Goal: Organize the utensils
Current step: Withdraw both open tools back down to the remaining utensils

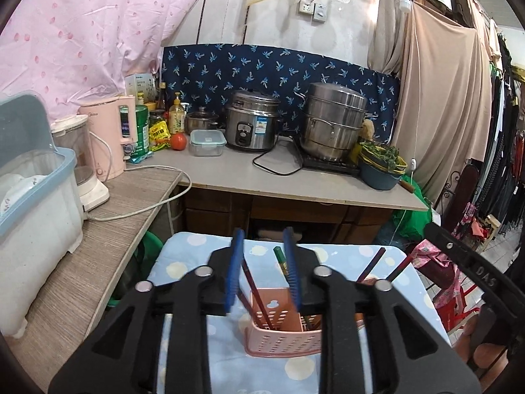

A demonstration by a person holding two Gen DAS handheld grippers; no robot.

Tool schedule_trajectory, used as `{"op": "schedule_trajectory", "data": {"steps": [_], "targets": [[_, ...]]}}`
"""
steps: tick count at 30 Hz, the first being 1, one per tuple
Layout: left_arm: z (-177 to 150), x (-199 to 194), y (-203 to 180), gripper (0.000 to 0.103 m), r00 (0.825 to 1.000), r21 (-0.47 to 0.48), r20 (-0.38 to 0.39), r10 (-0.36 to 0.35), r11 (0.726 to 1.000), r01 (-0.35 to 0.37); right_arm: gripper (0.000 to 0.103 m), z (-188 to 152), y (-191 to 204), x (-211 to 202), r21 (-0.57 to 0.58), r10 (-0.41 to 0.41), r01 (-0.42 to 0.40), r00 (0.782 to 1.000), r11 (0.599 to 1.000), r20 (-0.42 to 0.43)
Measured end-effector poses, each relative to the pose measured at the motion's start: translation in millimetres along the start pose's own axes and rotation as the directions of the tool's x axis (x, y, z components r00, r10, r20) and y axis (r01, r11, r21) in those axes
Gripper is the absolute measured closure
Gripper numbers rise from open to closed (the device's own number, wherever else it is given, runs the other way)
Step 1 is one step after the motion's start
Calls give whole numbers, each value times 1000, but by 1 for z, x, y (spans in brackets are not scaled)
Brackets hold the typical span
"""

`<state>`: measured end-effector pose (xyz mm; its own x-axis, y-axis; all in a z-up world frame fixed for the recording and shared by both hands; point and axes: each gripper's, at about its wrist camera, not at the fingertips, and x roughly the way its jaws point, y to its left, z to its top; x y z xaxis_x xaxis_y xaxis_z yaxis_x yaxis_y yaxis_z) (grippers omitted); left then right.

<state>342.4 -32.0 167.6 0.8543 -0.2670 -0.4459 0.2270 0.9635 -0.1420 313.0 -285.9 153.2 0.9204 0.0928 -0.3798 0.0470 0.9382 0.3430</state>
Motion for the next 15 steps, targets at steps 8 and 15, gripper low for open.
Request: {"op": "schedule_trajectory", "data": {"steps": [8, 15], "targets": [[-17, -25, 4, 51, 1000, 17, 3, 20, 1000, -20, 57, -21, -10, -37, 28, 19, -18, 999, 999, -38], [-60, -55, 10, 44, 998, 33, -50, 29, 999, -27, 55, -64, -9, -81, -28, -19, 17, 997, 999, -81]]}}
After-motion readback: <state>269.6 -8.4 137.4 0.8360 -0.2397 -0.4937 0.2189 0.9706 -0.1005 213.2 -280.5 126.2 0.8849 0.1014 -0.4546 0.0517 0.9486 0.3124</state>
